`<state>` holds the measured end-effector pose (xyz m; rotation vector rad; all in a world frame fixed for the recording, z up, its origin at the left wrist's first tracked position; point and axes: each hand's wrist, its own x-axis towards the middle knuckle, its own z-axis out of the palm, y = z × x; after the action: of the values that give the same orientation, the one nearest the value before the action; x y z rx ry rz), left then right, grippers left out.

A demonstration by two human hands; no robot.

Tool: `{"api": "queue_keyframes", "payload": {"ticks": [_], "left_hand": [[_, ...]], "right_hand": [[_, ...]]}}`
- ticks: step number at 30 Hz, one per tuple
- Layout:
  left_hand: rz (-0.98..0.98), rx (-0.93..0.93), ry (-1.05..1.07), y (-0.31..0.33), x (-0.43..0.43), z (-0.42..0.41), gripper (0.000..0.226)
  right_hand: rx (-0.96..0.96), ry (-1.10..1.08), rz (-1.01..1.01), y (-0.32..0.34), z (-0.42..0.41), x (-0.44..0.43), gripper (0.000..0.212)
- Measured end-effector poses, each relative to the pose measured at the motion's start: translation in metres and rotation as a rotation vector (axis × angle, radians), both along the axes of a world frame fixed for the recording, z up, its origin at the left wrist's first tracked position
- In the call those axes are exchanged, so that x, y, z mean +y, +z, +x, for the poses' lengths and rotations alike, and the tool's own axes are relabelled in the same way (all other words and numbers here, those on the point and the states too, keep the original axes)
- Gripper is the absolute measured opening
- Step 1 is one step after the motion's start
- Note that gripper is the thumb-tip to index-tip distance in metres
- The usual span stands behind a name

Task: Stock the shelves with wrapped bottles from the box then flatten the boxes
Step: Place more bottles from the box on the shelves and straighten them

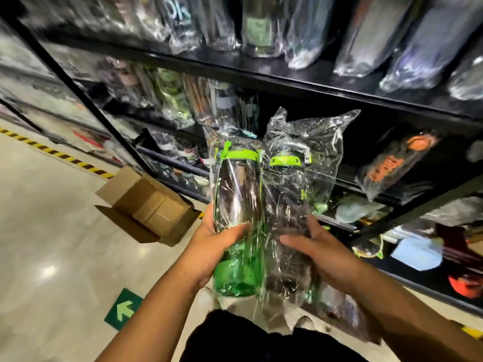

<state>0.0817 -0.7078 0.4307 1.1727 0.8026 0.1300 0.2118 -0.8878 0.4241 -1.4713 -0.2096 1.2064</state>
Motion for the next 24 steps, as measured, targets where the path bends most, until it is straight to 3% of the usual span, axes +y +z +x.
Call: {"api": "queue_keyframes", "payload": {"ticks": [2,4,6,8,12,14,17,21,24], "left_hand": [[0.002,0.002,-0.035,-0.002,0.023,0.001,0.133],[-0.040,-0.008,-0.049,-0.009,0.051,0.002,0.133],[-0.021,0.006,-0.100,-0.015,0.081,0.003,0.107],[0.054,0.011,-0.156,-0.022,0.114,0.004,0.083],[0.155,0.053,-0.210,-0.038,0.166,0.015,0.062],[0.200,0.078,-0.249,-0.041,0.183,0.023,0.068],[0.185,0.113,-0.319,-0.046,0.198,0.038,0.079],[0.145,0.145,-0.334,-0.054,0.203,0.059,0.071],[0.097,0.155,-0.292,-0.060,0.199,0.074,0.060]], "right_hand": [[0.069,0.028,-0.010,-0.008,-0.001,0.019,0.140],[0.096,0.005,-0.027,-0.023,-0.001,0.043,0.143],[0.057,-0.034,-0.079,-0.030,-0.004,0.072,0.146],[0.064,-0.143,-0.063,-0.041,-0.010,0.103,0.139],[0.152,-0.413,-0.011,-0.061,-0.005,0.158,0.071],[0.128,-0.548,0.005,-0.071,0.005,0.175,0.071],[-0.005,-0.657,-0.021,-0.080,0.033,0.183,0.047],[-0.148,-0.756,-0.065,-0.090,0.082,0.191,0.052],[-0.286,-0.786,-0.079,-0.100,0.114,0.201,0.068]]}}
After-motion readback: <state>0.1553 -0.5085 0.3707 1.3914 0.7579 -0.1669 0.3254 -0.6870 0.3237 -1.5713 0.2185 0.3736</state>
